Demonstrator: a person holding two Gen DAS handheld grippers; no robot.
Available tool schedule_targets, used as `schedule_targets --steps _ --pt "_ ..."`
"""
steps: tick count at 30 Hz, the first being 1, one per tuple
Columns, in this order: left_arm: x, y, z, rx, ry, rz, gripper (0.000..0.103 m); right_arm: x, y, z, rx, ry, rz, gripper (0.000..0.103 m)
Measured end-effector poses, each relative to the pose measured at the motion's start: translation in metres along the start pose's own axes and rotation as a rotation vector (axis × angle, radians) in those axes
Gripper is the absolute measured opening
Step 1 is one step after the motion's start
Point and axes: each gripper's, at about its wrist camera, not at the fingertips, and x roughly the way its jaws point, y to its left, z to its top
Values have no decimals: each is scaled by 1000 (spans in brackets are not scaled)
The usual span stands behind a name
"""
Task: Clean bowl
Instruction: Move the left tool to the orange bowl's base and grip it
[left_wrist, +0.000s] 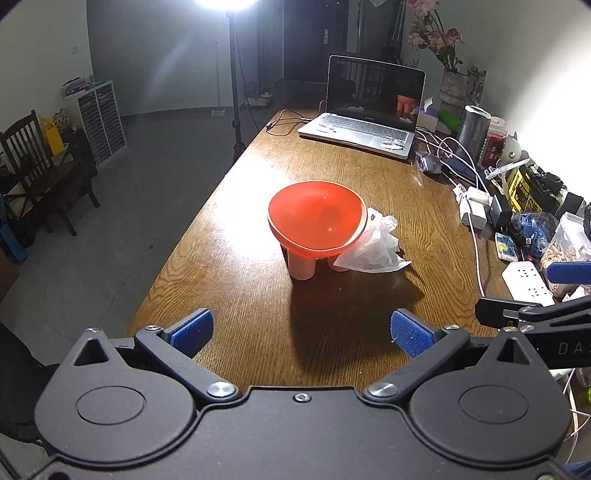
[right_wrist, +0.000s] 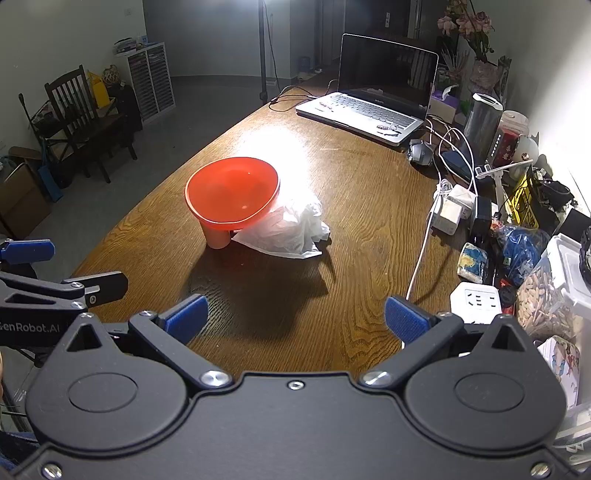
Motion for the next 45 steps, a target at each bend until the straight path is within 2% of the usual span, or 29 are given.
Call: schedule_targets --steps 9,13,15,17,20,24,28,29,30,33,35,40,42,45 --pt "18 -1 3 -14 34 -20 103 5 0 3 8 4 0 103" --pt "33 4 5 31 -16 14 103 8 -6 4 22 9 -8 103" --pt "50 7 7 58 3 12 103 12 -6 7 21 11 -15 102" --pt "63 15 6 45 17 -32 103 13 -9 7 22 10 -24 103" --pt "83 22 2 50 -18 -58 103 15 -11 7 31 11 -45 103" --pt "126 20 -3 114 -43 -85 103 18 -15 8 43 14 -79 102" --pt "165 15 -10 166 -79 -69 102 19 -21 9 53 18 -129 102" --pt "176 15 -10 163 -68 -62 101 19 -23 9 57 19 -142 102" --pt "185 15 -9 159 -59 -63 92 19 -25 9 62 21 -155 102" --pt "207 17 -5 150 -35 -86 80 20 -31 9 83 31 -190 103" --pt "218 18 -1 147 -30 -103 75 20 -36 10 97 37 -212 102" --pt "238 26 4 132 -52 -158 72 22 -42 10 116 57 -239 103" --pt "243 26 9 131 -66 -162 66 24 -43 10 116 66 -239 102" --pt "247 26 14 131 -76 -156 65 27 -43 10 111 79 -235 103"
